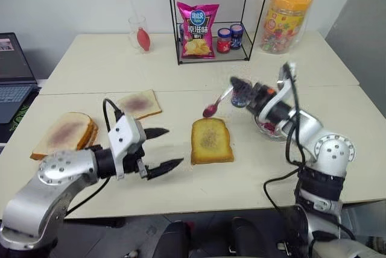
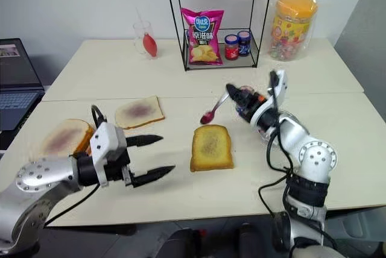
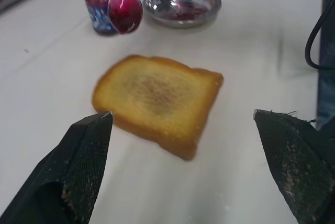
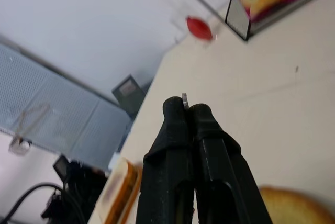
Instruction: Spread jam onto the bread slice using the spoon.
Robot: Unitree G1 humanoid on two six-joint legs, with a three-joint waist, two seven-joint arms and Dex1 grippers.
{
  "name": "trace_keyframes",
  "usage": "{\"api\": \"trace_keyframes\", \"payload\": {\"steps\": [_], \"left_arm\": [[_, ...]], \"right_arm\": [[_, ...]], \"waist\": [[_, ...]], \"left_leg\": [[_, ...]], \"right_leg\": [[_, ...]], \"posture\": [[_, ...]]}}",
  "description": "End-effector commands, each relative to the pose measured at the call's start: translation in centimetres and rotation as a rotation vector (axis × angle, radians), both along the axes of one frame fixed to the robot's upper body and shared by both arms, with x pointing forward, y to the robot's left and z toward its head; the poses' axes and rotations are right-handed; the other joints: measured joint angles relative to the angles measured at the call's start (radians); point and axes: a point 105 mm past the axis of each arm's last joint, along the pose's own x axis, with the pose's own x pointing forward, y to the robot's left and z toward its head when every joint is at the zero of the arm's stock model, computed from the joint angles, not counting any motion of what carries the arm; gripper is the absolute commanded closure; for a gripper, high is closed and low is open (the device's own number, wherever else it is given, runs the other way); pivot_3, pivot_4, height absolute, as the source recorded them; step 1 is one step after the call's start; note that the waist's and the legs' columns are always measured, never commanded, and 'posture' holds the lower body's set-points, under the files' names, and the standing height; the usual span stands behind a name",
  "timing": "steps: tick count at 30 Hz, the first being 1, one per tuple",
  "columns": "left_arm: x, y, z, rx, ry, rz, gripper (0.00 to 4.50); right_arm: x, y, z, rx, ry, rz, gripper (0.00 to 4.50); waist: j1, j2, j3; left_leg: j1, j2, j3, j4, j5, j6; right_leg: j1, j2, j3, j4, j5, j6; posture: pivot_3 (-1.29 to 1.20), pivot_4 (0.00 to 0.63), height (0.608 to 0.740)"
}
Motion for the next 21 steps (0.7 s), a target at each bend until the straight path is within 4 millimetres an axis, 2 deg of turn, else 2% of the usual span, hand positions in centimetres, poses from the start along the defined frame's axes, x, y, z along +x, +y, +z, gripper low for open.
{"api": "trace_keyframes", "payload": {"steps": [1,8,14,21], "left_arm": [[-1.4,0.1,-0.4,0.042,-0.031,-0.017,0.0],[-1.1,0.7,-1.5,0.05,-0.042,0.025,0.0],[-0.7,0.6,-1.9,0.043,-0.055,0.02,0.0],[-0.5,-0.2,-1.7,0.031,-0.068,-0.002,0.0]], "right_arm": [[-1.4,1.7,-0.9,-0.119,-0.088,0.065,4.47],[-1.4,2.3,-2.6,-0.267,-0.186,0.092,4.47],[-1.1,2.7,-2.1,-0.347,-0.314,0.088,4.47],[-0.9,2.8,-1.7,-0.391,-0.387,0.075,4.47]], "waist": [[0.0,0.0,0.0],[0.002,0.0,0.0],[0.002,0.0,0.0],[0.003,0.0,0.0]], "left_leg": [[0.0,0.0,0.0,0.0,0.0,0.0],[0.0,0.0,0.0,0.0,0.0,0.0],[0.0,0.0,0.0,-0.001,0.0,0.0],[0.0,0.0,0.0,0.0,0.0,0.0]], "right_leg": [[0.0,0.0,0.0,0.0,-0.001,0.001],[0.0,0.0,0.0,-0.001,-0.001,0.0],[0.0,0.0,-0.001,-0.002,-0.001,0.001],[0.0,0.0,-0.001,-0.002,-0.001,0.001]], "posture": [[0.0,0.15,0.74],[0.0,0.15,0.74],[0.0,0.15,0.74],[0.0,0.15,0.74]]}}
